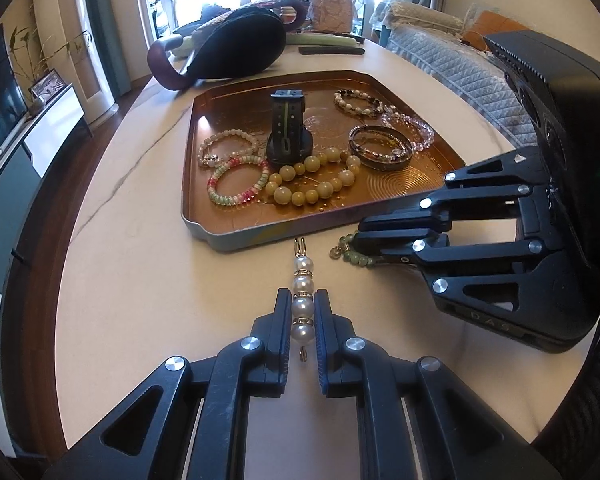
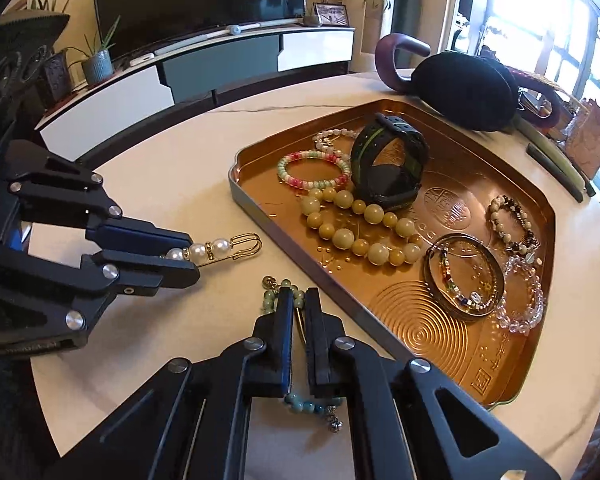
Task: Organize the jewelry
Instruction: 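Lift the pearl pin with the left gripper while the right gripper lifts the green-bead chain, then carry both pieces over the copper tray and open both grippers to drop them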
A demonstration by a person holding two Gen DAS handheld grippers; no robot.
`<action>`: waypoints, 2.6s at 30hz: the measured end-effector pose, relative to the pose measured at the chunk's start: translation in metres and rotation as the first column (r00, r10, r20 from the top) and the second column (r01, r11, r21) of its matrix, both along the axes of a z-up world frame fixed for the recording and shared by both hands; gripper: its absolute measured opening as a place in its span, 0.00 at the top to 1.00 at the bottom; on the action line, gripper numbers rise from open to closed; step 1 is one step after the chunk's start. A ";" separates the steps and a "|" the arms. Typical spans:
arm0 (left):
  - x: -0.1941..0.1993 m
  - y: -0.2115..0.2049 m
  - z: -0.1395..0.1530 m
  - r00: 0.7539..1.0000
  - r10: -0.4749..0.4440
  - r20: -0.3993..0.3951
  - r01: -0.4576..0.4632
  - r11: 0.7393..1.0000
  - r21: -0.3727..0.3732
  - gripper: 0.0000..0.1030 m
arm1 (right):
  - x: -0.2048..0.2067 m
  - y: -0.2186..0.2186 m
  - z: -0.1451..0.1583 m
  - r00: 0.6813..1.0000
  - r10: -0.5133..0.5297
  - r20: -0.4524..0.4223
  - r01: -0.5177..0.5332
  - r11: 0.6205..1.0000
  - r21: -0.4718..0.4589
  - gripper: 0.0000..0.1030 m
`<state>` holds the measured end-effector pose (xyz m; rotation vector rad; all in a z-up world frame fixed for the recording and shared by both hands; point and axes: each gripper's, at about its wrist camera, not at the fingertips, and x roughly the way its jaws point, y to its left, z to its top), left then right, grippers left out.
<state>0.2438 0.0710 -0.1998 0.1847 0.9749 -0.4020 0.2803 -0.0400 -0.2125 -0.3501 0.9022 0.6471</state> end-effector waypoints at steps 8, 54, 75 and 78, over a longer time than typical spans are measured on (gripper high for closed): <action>-0.010 0.003 0.024 0.997 0.042 0.067 -0.037 0.997 -0.074 0.89 | -0.009 -0.008 0.017 0.999 -0.025 0.029 0.024 0.998 0.052 0.96; 0.002 -0.017 0.197 0.887 0.198 0.418 -0.055 0.942 -0.330 0.89 | -0.022 -0.087 0.191 0.932 -0.215 0.292 0.101 0.928 0.359 0.96; 0.104 0.002 0.155 0.907 0.281 0.315 -0.166 0.924 -0.346 0.89 | 0.059 -0.107 0.180 0.908 -0.363 0.210 0.241 0.862 0.447 0.95; 0.122 -0.003 0.145 0.917 0.273 0.290 -0.167 0.924 -0.344 0.89 | 0.069 -0.103 0.172 0.917 -0.351 0.191 0.237 0.862 0.447 0.95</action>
